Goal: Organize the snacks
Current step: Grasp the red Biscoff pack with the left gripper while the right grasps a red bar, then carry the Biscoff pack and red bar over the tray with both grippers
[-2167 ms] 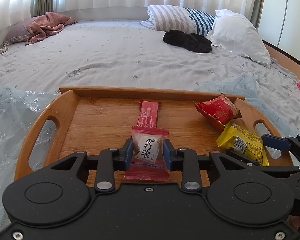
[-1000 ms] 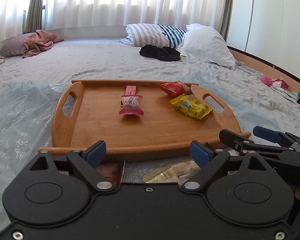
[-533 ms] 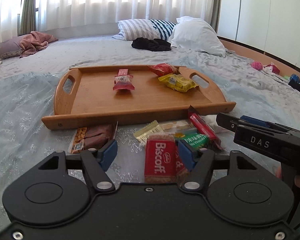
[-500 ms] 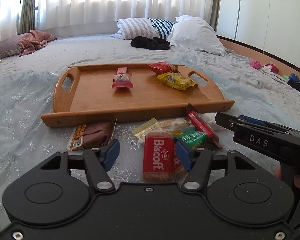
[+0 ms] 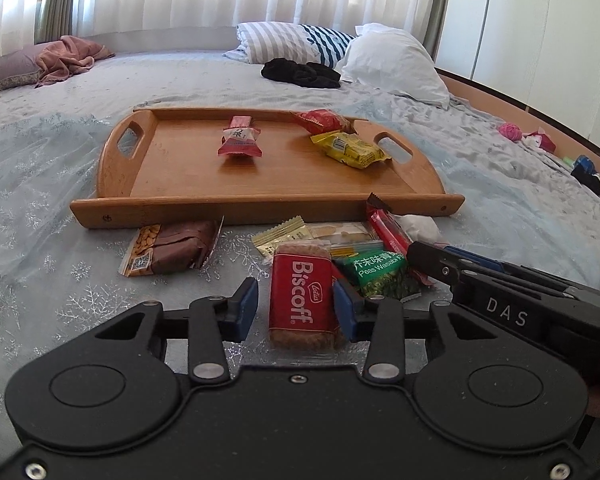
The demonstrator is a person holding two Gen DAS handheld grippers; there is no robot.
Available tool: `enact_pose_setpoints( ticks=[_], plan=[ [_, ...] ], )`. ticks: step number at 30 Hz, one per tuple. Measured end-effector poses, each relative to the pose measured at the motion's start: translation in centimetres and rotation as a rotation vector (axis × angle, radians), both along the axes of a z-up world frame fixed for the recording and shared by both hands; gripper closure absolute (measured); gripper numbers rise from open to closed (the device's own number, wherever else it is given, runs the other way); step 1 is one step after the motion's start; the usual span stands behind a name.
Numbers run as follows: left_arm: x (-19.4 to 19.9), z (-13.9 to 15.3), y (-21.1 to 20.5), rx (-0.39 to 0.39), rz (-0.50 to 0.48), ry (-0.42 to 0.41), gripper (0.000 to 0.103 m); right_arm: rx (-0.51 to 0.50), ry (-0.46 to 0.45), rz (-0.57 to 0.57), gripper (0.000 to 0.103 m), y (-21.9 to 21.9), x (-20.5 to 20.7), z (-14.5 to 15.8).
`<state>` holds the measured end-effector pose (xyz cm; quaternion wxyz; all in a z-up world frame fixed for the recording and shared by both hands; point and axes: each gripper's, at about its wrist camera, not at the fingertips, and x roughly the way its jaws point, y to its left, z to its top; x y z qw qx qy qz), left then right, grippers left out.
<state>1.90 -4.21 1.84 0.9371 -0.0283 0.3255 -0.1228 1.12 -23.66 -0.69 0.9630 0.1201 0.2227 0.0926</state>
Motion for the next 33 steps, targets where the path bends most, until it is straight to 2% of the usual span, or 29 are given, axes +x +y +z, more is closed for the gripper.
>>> enact_pose_setpoints(
  ticks=[2,4,5,16,21,22,33],
  plan=[
    [0.2,-0.1,0.1,-0.010,0.006,0.006,0.064,-0.003,-0.002,-0.001,0.060,0.2,0.1,0.1],
    [0.2,0.0,0.2,-0.021,0.003,0.010,0.071,-0.001,-0.004,-0.004,0.060,0.3,0.3,0.2],
    [0.3,0.0,0.2,-0.024,0.001,0.012,0.072,0.002,-0.002,-0.005,0.060,0.3,0.4,0.2],
    [-0.4,0.9,0.5,0.009,0.017,-0.016,0.072,0.033,0.053,-0.039,0.061,0.1,2.3,-0.2],
    [-0.3,1.3,1.0,0.019,0.039,-0.029,0.072,0.038,0.075,-0.027,0.067,0.1,2.6,-0.5],
    [-0.2,1.4,1.2,0.016,0.043,-0.028,0.072,0.031,0.073,-0.025,0.075,0.3,2.6,-0.5],
    [0.3,1.5,2.4,0.010,0.080,-0.028,0.072,-0.025,0.021,-0.014,0.077,1.0,1.2,0.7]
  ],
)
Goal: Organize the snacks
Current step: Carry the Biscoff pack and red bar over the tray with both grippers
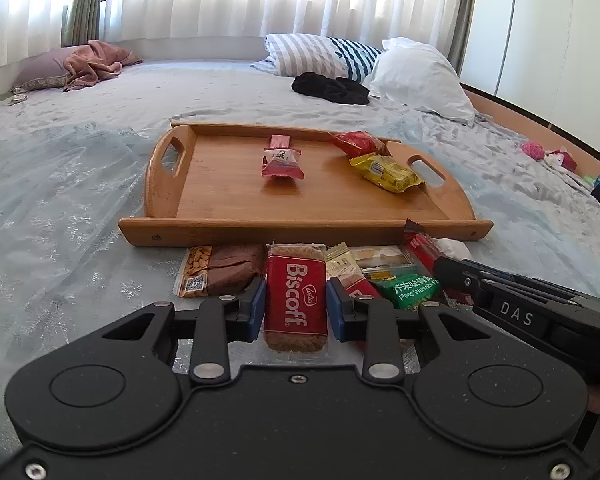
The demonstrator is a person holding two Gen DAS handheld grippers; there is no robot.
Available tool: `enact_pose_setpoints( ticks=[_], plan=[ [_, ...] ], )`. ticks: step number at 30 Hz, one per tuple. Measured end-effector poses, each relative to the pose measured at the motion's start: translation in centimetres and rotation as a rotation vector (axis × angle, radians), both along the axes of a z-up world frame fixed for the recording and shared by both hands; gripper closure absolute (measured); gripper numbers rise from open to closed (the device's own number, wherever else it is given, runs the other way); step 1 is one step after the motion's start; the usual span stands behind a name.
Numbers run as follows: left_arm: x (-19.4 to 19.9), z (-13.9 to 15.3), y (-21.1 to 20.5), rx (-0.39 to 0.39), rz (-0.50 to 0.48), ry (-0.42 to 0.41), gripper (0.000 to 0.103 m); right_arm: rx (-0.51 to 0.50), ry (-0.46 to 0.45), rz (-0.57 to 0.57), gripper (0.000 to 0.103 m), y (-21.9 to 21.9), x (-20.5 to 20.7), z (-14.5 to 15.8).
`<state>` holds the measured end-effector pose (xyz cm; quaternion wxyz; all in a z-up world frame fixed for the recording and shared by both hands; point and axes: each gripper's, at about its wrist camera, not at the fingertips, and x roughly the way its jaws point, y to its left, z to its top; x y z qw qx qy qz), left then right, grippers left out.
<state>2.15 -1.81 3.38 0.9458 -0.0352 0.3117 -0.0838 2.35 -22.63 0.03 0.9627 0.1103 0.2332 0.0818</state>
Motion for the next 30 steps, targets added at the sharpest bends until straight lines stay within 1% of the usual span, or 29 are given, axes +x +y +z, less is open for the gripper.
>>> enact_pose_setpoints(
  ticks=[7,11,16,19,23,27,30],
  plan=[
    [0.7,0.4,0.1,-0.003,0.002,-0.007,0.072,-0.035,-0.047,0.008,0.077,0.3,-0.5,1.3],
    [1.7,1.2,0.1,-0.013,-0.004,-0.012,0.072,-0.049,-0.061,-0.010,0.077,0.1,-0.2,2.0],
    [4.0,2.2,-0.2,-0.031,-0.016,-0.002,0.072,-0.057,-0.046,-0.042,0.077,-0.6,1.2,3.0],
    [5.8,2.8,-0.4,-0.049,-0.030,0.012,0.072,-0.060,-0.012,-0.037,0.077,-1.4,2.7,3.7],
    [8.8,3.2,-0.4,-0.081,-0.037,0.058,0.073,-0.069,0.074,-0.013,0.077,-2.6,5.7,4.6],
    [11.9,3.1,-0.6,-0.096,-0.035,0.118,0.073,-0.118,0.146,-0.013,0.077,-3.3,8.6,5.3],
    [14.0,3.0,-1.0,-0.099,-0.041,0.148,0.073,-0.149,0.207,0.011,0.077,-3.6,10.6,5.4]
  ],
)
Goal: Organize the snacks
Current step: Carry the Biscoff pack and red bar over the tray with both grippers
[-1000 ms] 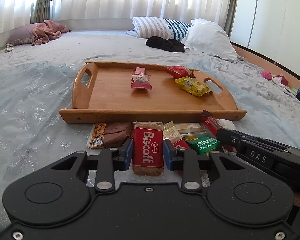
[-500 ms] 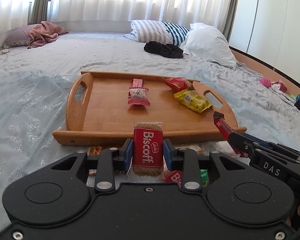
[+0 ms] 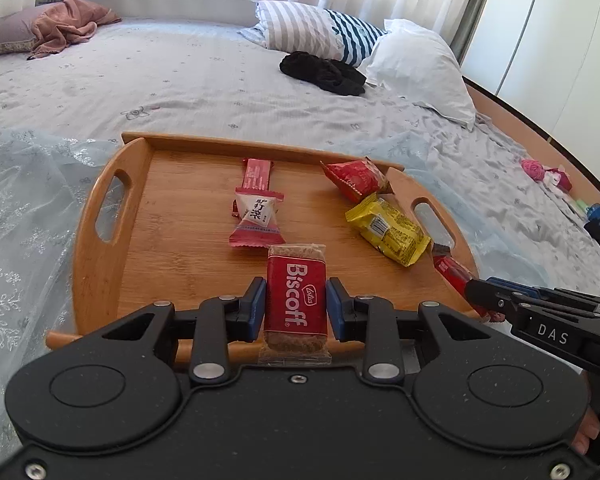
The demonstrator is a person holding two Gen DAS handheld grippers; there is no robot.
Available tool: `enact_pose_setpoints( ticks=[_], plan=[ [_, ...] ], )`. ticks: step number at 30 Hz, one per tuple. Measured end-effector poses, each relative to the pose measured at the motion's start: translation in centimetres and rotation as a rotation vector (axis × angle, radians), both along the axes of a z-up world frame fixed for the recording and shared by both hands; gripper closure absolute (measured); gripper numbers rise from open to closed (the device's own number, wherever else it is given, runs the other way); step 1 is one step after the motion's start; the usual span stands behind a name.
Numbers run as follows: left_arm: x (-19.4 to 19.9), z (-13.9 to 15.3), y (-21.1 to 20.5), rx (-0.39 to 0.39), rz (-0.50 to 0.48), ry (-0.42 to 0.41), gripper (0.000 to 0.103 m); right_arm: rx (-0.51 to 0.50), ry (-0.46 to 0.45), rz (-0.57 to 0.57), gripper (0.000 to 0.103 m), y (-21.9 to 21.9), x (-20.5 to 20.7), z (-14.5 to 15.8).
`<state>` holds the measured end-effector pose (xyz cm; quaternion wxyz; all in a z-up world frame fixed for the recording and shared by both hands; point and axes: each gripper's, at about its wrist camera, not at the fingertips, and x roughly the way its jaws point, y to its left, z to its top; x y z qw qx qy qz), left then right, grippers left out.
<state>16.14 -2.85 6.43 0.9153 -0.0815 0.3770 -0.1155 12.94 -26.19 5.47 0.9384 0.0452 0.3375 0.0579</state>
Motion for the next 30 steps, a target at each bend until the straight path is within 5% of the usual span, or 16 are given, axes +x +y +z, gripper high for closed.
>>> enact_pose_setpoints(
  ticks=[9,30],
  plan=[
    [3.8,-1.5,-1.3,0.007,0.006,0.041,0.072,-0.061,0.076,0.036,0.076,0.7,2.9,-1.2],
    [4.8,-3.1,-2.7,0.067,0.005,0.022,0.072,-0.042,0.044,0.012,0.076,0.8,3.3,-3.0]
  ],
)
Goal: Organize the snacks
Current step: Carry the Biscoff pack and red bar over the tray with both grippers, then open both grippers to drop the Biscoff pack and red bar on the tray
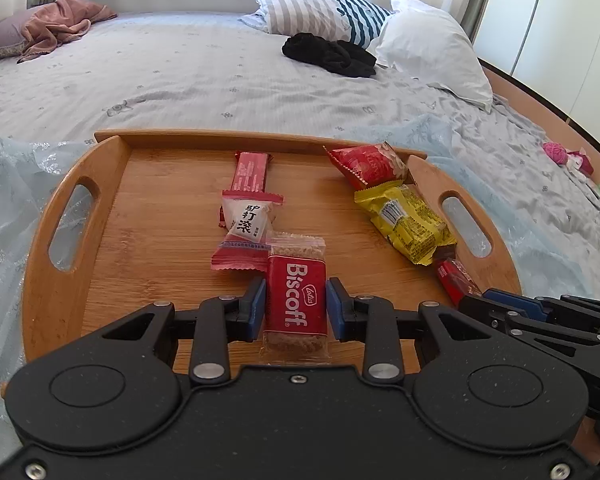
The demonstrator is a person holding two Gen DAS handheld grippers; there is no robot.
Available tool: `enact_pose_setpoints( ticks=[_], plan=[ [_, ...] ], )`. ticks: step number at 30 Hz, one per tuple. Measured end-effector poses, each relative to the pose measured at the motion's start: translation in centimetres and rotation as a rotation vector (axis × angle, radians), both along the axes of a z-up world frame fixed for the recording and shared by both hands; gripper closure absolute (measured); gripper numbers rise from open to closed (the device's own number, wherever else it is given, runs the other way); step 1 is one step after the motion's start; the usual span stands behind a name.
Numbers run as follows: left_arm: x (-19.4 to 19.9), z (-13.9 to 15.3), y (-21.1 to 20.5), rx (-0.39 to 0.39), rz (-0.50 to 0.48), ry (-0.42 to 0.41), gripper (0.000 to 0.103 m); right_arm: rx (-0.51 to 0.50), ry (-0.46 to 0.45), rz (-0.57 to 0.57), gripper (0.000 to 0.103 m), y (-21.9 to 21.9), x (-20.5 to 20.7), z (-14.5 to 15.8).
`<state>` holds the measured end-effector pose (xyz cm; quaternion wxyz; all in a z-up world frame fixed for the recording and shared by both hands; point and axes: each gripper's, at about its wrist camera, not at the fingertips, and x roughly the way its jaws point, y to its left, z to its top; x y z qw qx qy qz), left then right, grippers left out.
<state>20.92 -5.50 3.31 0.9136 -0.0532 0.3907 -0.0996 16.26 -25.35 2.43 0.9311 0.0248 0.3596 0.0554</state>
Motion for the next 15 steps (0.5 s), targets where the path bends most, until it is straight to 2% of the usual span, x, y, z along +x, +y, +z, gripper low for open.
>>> enact_pose_setpoints(
  ticks=[15],
  plan=[
    [-0.19,-0.59,-0.02,0.019,0.010,0.018,0.073,0.010,-0.001,-0.007,0.075,-0.18,-0.19,-0.25]
  ],
)
